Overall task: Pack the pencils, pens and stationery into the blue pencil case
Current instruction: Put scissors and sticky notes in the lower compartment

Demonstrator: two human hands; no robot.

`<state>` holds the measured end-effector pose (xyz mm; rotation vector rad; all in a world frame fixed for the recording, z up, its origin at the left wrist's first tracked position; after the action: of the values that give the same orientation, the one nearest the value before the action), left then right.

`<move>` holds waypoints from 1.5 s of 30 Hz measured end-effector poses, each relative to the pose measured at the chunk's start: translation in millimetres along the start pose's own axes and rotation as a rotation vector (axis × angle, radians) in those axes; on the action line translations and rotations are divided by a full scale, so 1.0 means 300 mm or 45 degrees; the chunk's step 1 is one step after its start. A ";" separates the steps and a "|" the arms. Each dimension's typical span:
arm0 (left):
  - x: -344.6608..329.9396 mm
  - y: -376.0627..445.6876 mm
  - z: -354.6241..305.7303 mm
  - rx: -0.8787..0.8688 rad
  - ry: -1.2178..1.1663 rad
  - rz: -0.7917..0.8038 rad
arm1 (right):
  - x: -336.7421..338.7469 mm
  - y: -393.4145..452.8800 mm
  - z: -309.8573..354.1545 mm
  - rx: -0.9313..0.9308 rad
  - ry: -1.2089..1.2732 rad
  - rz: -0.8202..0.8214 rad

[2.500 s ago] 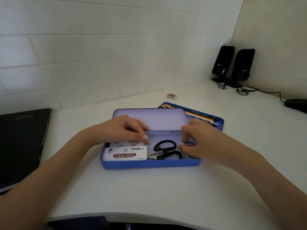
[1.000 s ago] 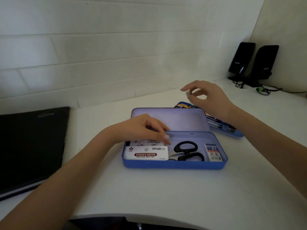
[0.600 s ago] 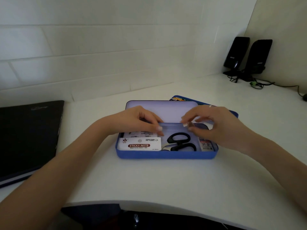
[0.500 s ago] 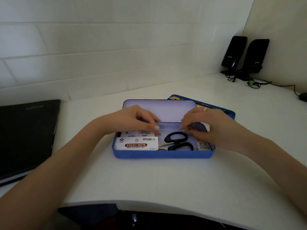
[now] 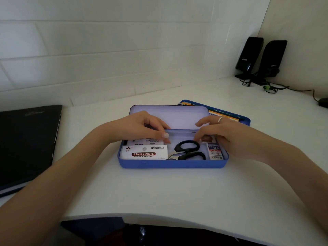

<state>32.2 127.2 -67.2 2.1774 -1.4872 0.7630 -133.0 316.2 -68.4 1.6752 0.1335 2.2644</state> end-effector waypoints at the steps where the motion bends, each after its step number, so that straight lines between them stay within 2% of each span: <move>1: -0.001 -0.001 -0.001 0.003 0.005 -0.002 | 0.000 0.002 -0.005 -0.038 0.036 -0.009; 7: -0.002 0.001 0.004 -0.003 0.020 -0.013 | 0.024 -0.006 -0.004 -0.134 0.186 0.046; 13: 0.006 0.003 0.010 -0.039 0.049 0.010 | 0.032 -0.015 -0.001 -0.117 0.448 -0.144; 19: 0.003 0.004 0.007 -0.103 0.003 0.025 | -0.021 -0.005 0.061 0.006 0.134 -0.057; 24: 0.004 0.007 0.010 -0.046 0.008 0.003 | -0.015 -0.001 0.072 -0.004 0.057 -0.099; 45: 0.000 0.007 0.015 -0.026 0.016 -0.011 | 0.024 -0.005 0.054 -0.184 0.067 0.003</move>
<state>31.3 123.8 -70.8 2.1587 -1.4721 0.7537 -119.3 318.1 -57.4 1.5439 -0.0200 2.2619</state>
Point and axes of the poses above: each hand's wrist, its own y-axis towards the middle knuckle, its own x-axis out of the back of the hand, z = x × y, the point moved 1 cm from there along y, towards the middle knuckle, and after that the axes turned 11 degrees about -z, right-handed, at the moved point
